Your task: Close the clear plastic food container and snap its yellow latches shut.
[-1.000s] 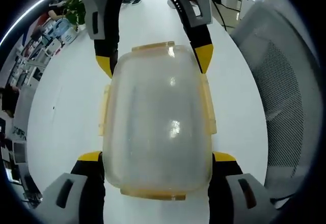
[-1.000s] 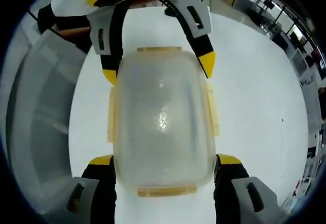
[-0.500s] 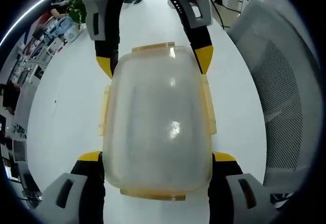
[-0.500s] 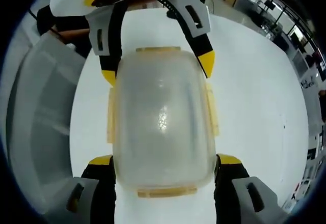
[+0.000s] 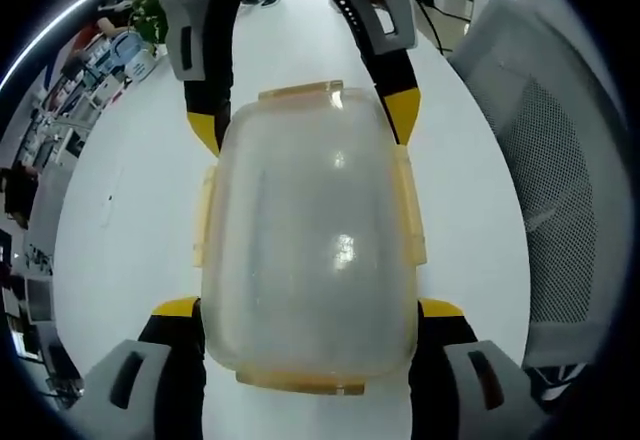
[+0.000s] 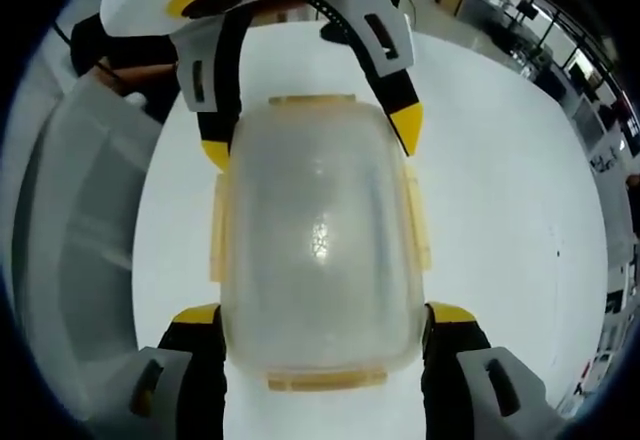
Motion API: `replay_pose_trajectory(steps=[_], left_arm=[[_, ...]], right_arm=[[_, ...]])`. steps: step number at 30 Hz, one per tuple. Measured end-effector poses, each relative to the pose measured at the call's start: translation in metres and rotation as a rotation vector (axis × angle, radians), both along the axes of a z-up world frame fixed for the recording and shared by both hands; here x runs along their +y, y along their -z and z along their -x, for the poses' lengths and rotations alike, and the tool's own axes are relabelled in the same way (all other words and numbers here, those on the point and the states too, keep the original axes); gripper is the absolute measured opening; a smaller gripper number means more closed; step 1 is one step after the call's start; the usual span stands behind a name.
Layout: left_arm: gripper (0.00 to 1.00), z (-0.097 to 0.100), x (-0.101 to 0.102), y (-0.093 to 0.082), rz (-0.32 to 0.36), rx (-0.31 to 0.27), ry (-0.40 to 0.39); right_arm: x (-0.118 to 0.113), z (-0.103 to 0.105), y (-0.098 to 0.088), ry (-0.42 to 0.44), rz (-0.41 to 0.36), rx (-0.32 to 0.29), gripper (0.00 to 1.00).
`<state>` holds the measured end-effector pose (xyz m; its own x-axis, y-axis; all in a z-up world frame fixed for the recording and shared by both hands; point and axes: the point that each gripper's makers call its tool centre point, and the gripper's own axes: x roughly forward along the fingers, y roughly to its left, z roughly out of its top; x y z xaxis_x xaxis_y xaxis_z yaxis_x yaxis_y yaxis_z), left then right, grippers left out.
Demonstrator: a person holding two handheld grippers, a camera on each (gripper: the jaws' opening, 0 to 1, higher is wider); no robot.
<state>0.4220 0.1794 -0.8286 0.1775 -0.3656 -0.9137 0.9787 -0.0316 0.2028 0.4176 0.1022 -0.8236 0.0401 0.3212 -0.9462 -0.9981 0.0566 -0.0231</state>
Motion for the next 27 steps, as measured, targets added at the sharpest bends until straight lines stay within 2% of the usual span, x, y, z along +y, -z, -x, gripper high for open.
replay_pose_trajectory(steps=[27], left_arm=[[0.87,-0.030,-0.003,0.000,0.004,-0.001,-0.010]], right_arm=[[-0.001,-0.030,0.000,-0.015,-0.012,0.004,0.82]])
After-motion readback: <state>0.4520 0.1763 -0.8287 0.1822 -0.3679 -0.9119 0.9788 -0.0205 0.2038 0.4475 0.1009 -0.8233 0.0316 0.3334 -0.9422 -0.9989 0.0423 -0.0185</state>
